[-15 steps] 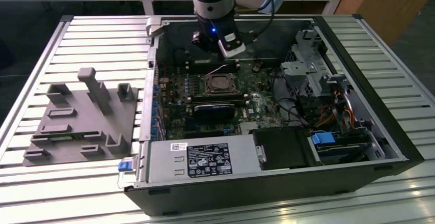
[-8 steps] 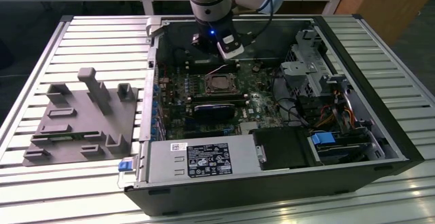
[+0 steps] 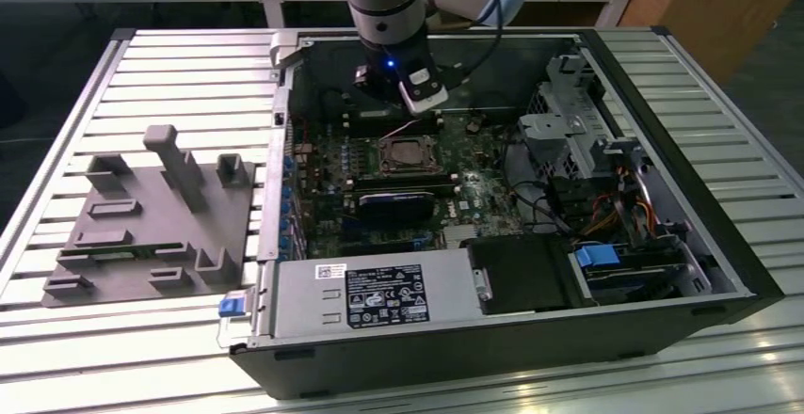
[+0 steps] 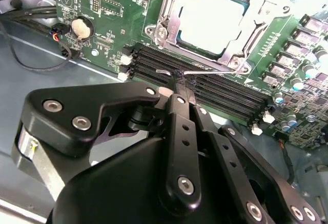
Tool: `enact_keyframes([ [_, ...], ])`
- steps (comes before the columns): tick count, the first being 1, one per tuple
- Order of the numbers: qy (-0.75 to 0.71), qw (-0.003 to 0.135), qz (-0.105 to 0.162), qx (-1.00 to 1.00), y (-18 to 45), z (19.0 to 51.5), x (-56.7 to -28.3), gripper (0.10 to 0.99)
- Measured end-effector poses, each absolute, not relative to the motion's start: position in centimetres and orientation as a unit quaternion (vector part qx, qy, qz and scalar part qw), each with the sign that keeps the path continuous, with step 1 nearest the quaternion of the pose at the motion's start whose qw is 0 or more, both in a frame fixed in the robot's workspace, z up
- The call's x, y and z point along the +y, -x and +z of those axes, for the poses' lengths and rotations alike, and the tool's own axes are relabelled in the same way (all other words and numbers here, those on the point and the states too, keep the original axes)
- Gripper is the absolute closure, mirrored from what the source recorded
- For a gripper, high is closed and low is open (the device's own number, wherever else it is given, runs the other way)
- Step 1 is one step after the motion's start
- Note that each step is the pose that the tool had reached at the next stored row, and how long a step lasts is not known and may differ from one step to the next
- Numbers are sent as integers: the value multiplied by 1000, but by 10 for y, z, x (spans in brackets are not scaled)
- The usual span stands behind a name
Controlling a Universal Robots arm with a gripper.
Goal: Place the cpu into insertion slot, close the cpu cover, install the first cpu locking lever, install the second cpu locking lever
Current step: 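Install the first cpu locking lever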
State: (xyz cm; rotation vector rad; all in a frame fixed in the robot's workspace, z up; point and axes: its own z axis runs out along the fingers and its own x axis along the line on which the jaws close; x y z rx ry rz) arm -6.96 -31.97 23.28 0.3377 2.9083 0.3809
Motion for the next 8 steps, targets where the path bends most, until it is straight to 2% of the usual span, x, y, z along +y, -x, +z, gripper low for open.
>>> enact_keyframes([
  [8, -120, 95, 132, 979, 70, 228, -318, 984],
])
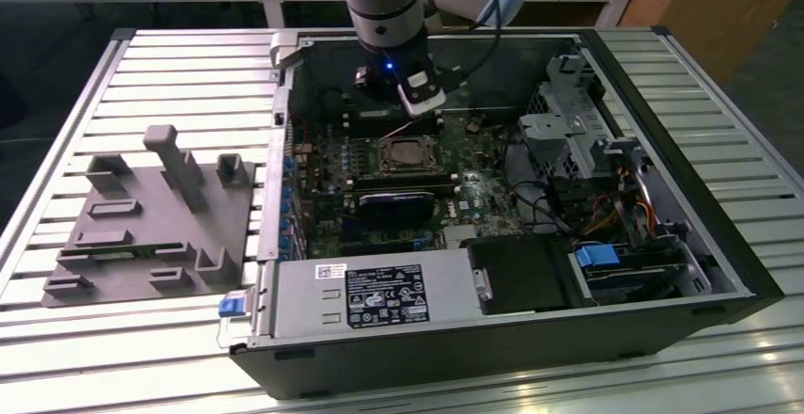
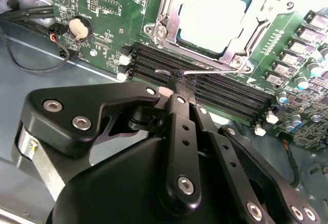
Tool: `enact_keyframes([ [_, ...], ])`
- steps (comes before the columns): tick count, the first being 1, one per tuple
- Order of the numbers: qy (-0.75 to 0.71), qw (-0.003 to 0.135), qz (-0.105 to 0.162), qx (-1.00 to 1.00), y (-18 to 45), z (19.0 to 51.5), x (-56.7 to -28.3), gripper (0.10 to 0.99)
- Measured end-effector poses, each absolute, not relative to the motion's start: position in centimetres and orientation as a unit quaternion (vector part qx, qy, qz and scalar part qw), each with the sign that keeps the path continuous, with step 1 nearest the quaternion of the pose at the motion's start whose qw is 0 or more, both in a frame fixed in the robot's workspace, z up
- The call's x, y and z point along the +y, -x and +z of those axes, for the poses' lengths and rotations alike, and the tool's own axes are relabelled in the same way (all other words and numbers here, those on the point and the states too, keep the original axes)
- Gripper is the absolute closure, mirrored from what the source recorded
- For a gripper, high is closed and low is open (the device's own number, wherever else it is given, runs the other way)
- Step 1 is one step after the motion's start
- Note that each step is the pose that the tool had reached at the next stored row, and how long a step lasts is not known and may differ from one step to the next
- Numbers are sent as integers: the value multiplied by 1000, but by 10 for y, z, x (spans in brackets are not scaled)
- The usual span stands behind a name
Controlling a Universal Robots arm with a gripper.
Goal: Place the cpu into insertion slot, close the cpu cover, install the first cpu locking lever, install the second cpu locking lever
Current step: 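Install the first cpu locking lever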
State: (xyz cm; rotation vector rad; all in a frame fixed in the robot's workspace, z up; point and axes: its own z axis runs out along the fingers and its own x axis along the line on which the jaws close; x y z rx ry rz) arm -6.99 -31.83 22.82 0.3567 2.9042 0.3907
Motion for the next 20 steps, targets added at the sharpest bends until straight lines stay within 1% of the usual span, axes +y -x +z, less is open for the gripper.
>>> enact_keyframes([
  [20, -146, 99, 130, 976, 70, 216, -316, 984],
])
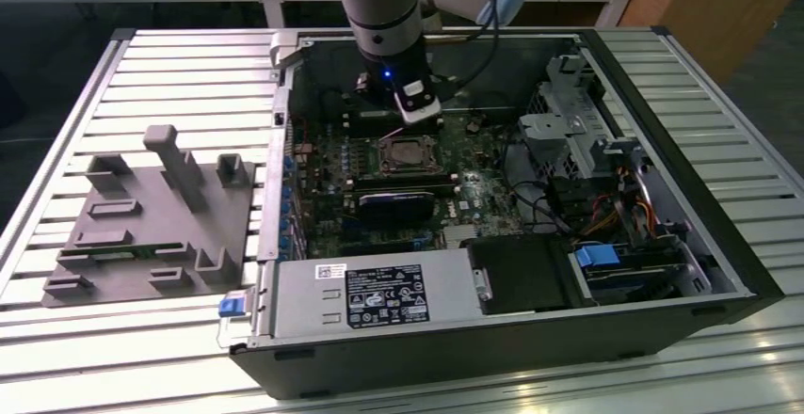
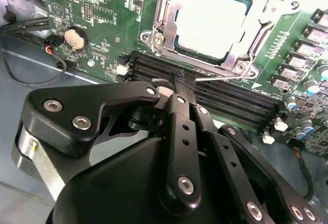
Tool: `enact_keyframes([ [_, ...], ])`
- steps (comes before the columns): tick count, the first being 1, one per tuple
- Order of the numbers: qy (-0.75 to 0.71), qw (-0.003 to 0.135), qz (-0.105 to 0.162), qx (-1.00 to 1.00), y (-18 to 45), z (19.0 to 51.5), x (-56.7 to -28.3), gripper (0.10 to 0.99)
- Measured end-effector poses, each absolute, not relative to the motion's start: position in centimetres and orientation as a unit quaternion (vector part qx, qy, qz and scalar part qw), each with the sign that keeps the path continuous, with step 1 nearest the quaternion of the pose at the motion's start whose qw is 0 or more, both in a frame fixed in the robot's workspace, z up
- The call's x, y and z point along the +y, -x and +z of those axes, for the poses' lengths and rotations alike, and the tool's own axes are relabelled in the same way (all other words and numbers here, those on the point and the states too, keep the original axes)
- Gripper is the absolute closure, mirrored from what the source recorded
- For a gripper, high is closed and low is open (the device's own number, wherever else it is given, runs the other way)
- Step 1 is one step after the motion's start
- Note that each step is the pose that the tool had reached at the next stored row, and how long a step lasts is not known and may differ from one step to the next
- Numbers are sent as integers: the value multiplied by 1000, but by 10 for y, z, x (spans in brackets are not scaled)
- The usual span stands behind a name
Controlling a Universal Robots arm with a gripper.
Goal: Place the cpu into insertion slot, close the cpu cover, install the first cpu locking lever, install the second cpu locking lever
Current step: 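Install the first cpu locking lever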
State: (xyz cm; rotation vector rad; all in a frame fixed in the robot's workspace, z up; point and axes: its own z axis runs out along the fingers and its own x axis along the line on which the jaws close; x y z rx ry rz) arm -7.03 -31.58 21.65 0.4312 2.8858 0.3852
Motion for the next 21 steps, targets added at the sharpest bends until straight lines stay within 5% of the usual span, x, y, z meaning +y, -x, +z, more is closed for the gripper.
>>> enact_keyframes([
  [21, -142, 119, 113, 976, 73, 208, -308, 984],
])
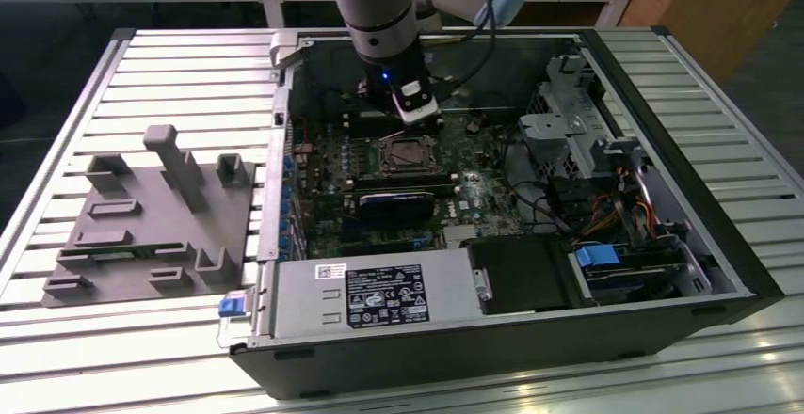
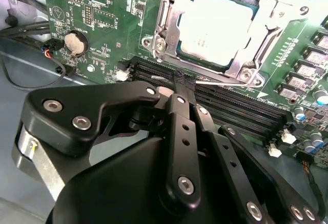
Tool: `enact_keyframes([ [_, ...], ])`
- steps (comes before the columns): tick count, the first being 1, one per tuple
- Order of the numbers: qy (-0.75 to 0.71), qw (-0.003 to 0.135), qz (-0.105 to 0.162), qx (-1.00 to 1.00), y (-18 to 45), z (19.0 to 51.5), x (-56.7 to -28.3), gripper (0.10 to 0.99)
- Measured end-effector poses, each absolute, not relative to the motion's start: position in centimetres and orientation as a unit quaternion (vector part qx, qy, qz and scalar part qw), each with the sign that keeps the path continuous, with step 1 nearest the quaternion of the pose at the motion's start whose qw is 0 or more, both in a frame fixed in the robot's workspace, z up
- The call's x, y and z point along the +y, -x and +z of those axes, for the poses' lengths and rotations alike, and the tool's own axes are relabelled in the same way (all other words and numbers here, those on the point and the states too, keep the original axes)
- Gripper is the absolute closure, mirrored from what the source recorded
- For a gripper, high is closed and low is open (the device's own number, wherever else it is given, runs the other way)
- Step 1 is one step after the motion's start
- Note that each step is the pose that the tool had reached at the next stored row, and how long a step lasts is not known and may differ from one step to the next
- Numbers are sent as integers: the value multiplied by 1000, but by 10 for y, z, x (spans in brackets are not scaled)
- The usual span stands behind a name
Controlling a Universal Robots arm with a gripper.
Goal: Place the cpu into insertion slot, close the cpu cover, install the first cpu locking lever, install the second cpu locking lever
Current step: 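Install the first cpu locking lever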
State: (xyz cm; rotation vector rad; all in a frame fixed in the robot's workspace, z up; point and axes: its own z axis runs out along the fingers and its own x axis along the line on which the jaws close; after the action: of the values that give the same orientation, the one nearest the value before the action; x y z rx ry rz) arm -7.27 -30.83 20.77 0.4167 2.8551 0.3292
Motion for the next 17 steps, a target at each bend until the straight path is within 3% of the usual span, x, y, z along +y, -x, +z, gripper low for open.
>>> enact_keyframes([
  [17, -157, 122, 99, 975, 73, 203, -299, 984],
])
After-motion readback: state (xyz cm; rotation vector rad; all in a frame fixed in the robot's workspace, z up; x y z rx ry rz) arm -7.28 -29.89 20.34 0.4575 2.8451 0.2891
